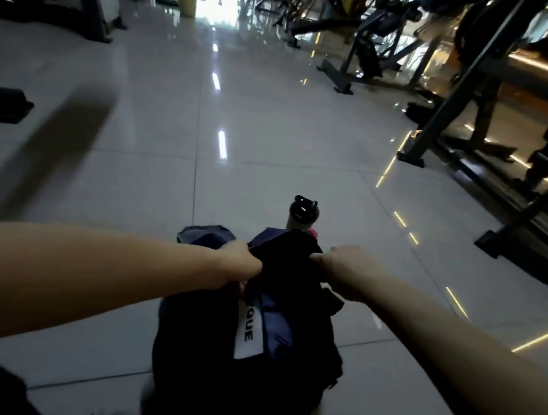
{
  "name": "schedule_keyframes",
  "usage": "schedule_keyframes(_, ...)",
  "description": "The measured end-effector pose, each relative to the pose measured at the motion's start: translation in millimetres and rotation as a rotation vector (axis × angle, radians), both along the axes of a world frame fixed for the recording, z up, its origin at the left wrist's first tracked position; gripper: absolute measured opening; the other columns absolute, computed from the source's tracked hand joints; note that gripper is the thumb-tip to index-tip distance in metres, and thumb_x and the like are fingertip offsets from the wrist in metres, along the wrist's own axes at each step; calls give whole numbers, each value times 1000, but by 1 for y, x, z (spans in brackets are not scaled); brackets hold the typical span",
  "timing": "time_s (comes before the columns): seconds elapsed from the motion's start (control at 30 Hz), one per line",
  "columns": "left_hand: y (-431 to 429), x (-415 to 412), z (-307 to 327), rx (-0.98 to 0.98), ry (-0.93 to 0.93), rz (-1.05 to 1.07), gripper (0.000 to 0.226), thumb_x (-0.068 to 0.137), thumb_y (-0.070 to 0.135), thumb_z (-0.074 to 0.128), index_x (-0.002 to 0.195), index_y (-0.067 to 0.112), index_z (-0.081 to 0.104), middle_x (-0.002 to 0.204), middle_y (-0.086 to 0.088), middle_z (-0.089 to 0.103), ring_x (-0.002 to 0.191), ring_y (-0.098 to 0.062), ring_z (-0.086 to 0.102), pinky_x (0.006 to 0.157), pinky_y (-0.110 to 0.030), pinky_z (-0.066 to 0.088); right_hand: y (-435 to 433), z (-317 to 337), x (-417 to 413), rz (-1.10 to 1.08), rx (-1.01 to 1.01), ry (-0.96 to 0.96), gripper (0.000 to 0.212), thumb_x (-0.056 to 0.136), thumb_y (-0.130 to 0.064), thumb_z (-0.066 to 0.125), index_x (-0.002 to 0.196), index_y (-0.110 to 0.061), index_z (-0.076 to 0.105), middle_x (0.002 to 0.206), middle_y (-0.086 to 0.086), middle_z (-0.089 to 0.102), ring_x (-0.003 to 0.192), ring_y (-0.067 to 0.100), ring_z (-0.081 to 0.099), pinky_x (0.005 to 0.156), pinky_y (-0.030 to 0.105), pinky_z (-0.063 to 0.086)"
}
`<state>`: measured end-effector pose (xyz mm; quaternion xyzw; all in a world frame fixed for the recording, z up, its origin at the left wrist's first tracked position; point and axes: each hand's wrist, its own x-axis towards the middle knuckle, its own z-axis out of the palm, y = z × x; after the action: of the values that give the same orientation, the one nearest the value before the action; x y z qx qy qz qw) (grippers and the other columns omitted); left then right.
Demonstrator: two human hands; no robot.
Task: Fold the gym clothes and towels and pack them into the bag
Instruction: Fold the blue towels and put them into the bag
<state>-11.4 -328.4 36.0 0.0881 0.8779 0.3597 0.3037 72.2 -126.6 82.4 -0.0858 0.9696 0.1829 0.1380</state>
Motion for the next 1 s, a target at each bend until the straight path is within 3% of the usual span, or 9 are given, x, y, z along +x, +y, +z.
schedule_keyframes(0.07,25,23,-3,32,-12,-39,15,83,6,50,89,-1,61,71,-16,66,53,-27,63,47,-27,48,21,2,14,-113,-9,-22,17,87,-16,65,94,-27,54,67,-6,39,76,28,59,58,31,40)
schedule_keyframes(0.17,61,56,-14,84,-5,-66,29,69,15,53,90,-1,67,80,-18,71,67,-33,70,59,-35,60,48,3,36,-210,-34,-12,18,79,-11,66,86,-24,57,68,-6,49,71,25,56,66,33,52)
schedule_keyframes(0.3,110,97,-22,202,-16,-58,7,77,10,64,71,9,61,84,-22,72,78,-36,73,75,-49,63,83,-1,71,-356,-162,-3,12,79,-14,59,88,-18,66,82,8,65,80,33,65,72,38,57)
schedule_keyframes(0.37,136,117,-24,299,-68,-6,12,86,6,68,75,8,65,83,-18,72,77,-30,73,74,-46,63,108,-7,90,-449,-257,27,9,80,-19,63,87,-17,69,87,11,70,85,35,67,76,37,57)
schedule_keyframes(0.43,161,136,-30,389,-144,45,6,90,6,69,86,2,68,87,-16,71,79,-28,73,74,-43,64,137,-14,110,-544,-347,95,18,86,-19,66,101,-15,74,102,10,72,99,32,67,82,32,52)
schedule_keyframes(0.53,196,161,-39,464,-235,91,13,93,8,70,80,6,69,82,-14,70,72,-25,71,77,-45,63,179,-25,137,-685,-480,223,29,87,-9,63,113,-15,74,116,9,71,110,30,64,89,29,47)
schedule_keyframes(0.73,264,196,-37,559,-451,174,3,94,5,67,95,3,69,100,-18,72,82,-30,76,70,-35,64,246,-38,179,-884,-621,451,16,85,-6,65,95,-19,68,111,9,69,106,29,63,91,33,49)
schedule_keyframes(0.9,310,227,-40,596,-517,184,3,95,3,65,93,1,66,96,-20,72,78,-29,74,65,-32,62,288,-51,207,-1027,-705,639,13,85,-11,73,95,-18,68,90,1,64,97,26,63,85,31,48)
schedule_keyframes(1.0,335,243,-42,623,-544,194,6,96,2,64,91,1,66,94,-22,72,75,-28,73,63,-32,61,308,-55,219,-1105,-773,694,12,84,-15,76,85,-24,69,89,1,67,93,21,63,83,29,49)
